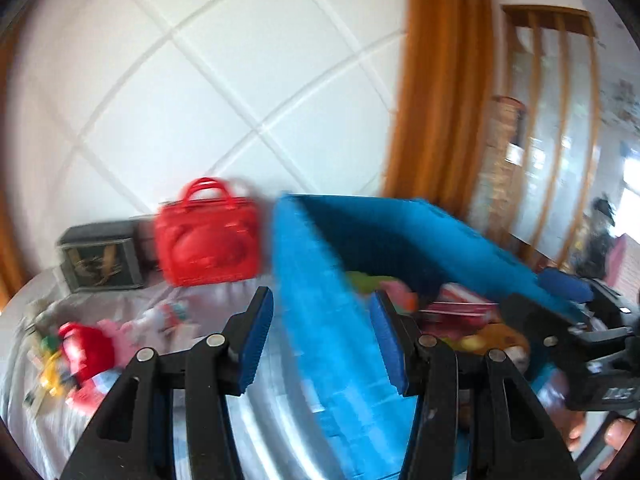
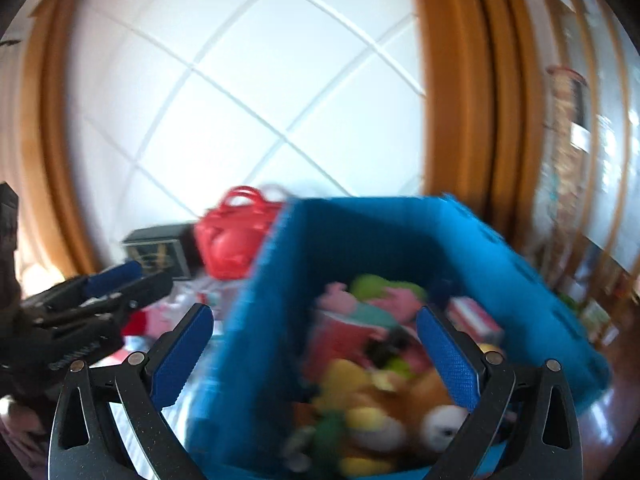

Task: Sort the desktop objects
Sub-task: 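Withdraw both tools from the bin back toward the pile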

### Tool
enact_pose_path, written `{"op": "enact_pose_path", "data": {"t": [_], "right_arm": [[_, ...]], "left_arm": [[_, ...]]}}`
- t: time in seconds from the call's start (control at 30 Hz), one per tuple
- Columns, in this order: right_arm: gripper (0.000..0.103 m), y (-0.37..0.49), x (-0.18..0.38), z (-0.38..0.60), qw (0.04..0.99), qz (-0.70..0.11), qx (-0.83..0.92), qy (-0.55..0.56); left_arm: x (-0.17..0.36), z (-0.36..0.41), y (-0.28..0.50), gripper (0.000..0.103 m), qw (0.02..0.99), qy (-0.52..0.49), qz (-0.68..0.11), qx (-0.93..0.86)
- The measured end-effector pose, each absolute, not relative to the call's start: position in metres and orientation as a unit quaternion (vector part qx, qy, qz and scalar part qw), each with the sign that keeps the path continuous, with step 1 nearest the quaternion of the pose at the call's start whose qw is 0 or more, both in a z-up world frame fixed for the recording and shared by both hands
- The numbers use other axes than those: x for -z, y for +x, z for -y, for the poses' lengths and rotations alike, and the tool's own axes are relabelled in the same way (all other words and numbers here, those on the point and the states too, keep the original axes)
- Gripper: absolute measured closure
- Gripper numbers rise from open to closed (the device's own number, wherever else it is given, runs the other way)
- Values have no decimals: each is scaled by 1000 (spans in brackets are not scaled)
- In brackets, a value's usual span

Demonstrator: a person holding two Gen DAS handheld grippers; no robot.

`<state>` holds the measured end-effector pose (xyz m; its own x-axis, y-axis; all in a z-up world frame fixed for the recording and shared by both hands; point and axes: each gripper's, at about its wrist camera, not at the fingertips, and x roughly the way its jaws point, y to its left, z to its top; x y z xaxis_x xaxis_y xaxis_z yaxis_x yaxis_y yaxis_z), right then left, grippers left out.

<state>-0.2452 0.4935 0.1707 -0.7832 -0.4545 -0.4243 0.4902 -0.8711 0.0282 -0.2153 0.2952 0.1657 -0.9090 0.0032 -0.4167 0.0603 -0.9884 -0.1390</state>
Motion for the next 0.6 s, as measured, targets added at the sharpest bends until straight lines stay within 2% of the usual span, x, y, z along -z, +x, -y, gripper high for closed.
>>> {"op": "enact_pose_path", "data": {"t": [0.2,0.33,0.6], "right_arm": [[0,-221,-165,-413,325,-38,925,196],[0,-218,-151,-361,355,-36,909,213],[0,-232,-92,-273,353,-66,883,302]], "left_arm": [[-135,-208,-185,53,111,234,-65,964],[-104,-136,-165,53,151,261,-93,949],[-25,19,-118,53,247,338,-106,902]]}}
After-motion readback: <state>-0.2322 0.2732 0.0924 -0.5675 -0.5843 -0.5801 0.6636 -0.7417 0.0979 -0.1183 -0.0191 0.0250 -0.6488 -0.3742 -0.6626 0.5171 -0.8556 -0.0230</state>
